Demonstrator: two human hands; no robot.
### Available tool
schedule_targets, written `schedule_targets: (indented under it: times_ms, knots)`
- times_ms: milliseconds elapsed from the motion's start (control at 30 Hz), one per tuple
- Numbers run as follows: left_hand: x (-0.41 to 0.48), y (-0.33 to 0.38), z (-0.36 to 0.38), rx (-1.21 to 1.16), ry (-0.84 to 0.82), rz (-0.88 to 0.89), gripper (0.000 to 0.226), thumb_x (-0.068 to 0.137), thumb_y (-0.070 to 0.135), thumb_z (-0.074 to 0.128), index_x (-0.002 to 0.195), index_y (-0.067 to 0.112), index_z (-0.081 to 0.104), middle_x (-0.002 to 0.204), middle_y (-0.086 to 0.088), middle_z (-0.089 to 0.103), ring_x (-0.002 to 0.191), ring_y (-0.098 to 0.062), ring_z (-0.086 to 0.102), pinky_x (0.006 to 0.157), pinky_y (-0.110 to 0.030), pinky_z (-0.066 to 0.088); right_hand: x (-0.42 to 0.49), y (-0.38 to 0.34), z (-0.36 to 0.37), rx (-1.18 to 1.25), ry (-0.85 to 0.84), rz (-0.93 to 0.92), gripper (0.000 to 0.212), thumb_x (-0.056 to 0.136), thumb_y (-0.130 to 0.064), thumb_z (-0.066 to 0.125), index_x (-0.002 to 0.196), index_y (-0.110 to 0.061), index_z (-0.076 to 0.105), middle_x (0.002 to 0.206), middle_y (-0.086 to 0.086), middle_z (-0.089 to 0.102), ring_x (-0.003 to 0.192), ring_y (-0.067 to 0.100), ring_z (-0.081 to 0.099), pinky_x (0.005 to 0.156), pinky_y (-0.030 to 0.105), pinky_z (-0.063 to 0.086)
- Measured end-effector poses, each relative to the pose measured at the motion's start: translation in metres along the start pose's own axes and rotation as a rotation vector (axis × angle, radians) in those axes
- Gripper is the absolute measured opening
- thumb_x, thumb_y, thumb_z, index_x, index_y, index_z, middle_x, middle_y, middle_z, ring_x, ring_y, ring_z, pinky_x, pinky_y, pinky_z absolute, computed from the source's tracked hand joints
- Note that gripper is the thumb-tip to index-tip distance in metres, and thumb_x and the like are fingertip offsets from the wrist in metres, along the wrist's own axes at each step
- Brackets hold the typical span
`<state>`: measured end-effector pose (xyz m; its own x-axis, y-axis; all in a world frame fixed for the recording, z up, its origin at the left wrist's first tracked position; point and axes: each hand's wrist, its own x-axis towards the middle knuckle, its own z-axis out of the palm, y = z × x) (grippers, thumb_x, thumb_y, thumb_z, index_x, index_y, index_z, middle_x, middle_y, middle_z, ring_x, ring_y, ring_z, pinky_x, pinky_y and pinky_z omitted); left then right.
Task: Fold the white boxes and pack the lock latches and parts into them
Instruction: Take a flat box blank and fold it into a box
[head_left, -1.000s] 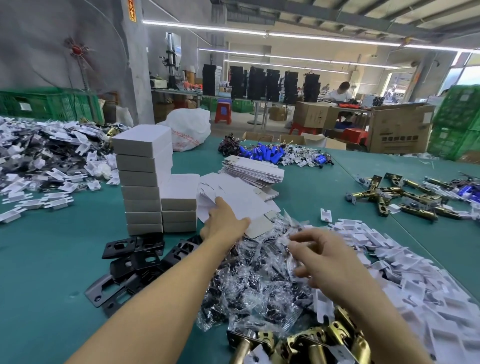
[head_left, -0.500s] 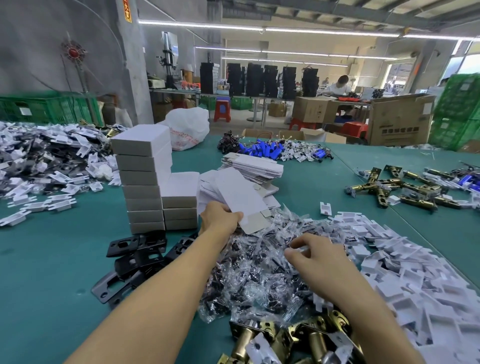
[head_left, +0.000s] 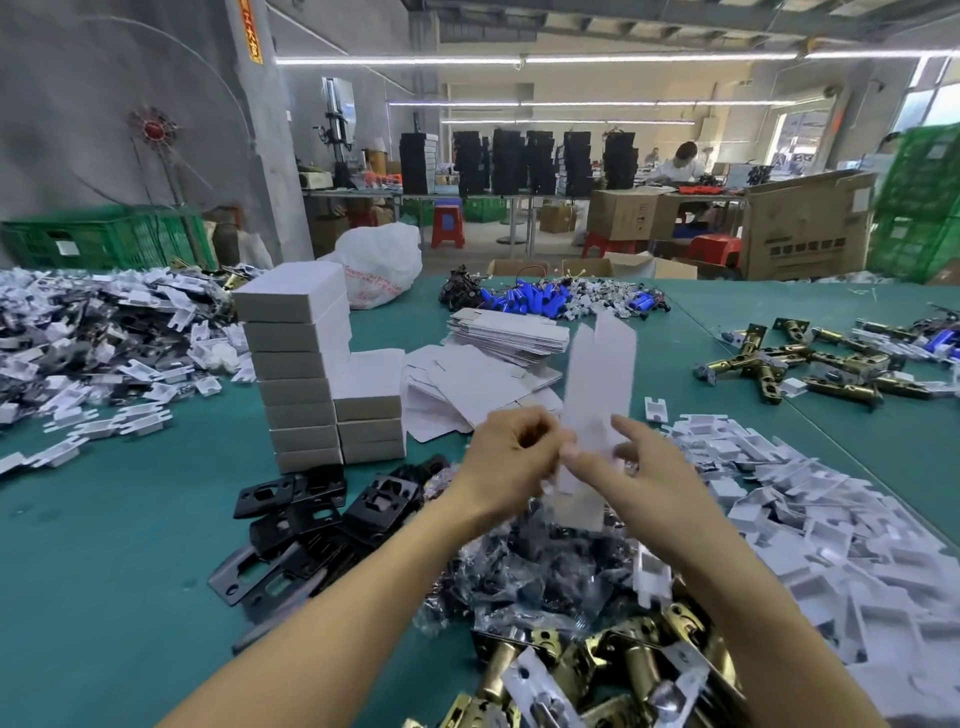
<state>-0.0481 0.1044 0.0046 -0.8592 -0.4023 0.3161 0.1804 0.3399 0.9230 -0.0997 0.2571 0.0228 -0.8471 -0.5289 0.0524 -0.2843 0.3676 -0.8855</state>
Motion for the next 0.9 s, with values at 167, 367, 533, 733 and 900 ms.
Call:
schedule_targets:
  times_ms: [167, 367, 533, 733, 900]
  knots:
    - [-0.012, 0.006, -0.007, 0.030, -0.147, 0.134, 0.028, 0.096, 0.007, 0.061, 0.069, 0.010, 0.058, 0.056, 0.009, 0.051, 0.054, -0.007, 0.047, 0.055, -0.023, 0.043, -0.002, -0.007, -0.002, 0.283, -0.009, 0.012, 0.111, 0.052, -0.082, 0.068, 0.147, -0.043, 0.027, 0.152, 0.000, 0.039, 0.125, 0.017, 0.047, 0.092, 0.038, 0.039]
    - [-0.028, 0.008, -0.005, 0.119, -0.337, 0.118, 0.016, 0.088, 0.028, 0.075, 0.080, 0.029, 0.061, 0.074, 0.014, 0.063, 0.069, -0.003, 0.059, 0.068, -0.022, 0.051, -0.002, -0.004, 0.002, 0.279, 0.060, -0.024, 0.126, 0.041, -0.073, 0.077, 0.150, -0.037, 0.026, 0.141, 0.000, 0.051, 0.120, 0.016, 0.055, 0.101, 0.041, 0.045]
    - [-0.025, 0.009, -0.024, -0.261, -0.344, -0.130, 0.084, 0.058, 0.044, 0.090, 0.129, 0.026, 0.049, 0.128, -0.005, 0.062, 0.112, -0.009, 0.066, 0.091, -0.033, 0.056, -0.006, -0.009, 0.005, 0.265, 0.001, -0.048, 0.128, 0.040, -0.072, 0.080, 0.150, -0.043, 0.022, 0.125, -0.002, 0.060, 0.110, 0.013, 0.061, 0.081, 0.031, 0.049]
    - [-0.022, 0.012, -0.030, -0.484, -0.310, -0.106, 0.117, 0.052, 0.057, 0.094, 0.146, 0.040, 0.028, 0.138, -0.016, 0.059, 0.123, -0.036, 0.061, 0.105, -0.062, 0.044, -0.014, -0.016, 0.014, 0.219, -0.187, -0.189, 0.104, 0.049, -0.063, 0.083, 0.141, -0.049, 0.035, 0.112, -0.015, 0.066, 0.095, 0.000, 0.070, 0.069, 0.019, 0.056]
    - [-0.023, 0.013, -0.026, -0.389, -0.057, 0.025, 0.095, 0.055, 0.037, 0.089, 0.135, 0.050, 0.038, 0.133, 0.000, 0.061, 0.117, -0.013, 0.065, 0.088, -0.031, 0.057, -0.014, -0.014, 0.017, 0.283, -0.293, -0.262, 0.076, 0.064, -0.035, 0.086, 0.130, -0.051, 0.052, 0.127, -0.020, 0.064, 0.120, 0.004, 0.060, 0.097, 0.026, 0.051]
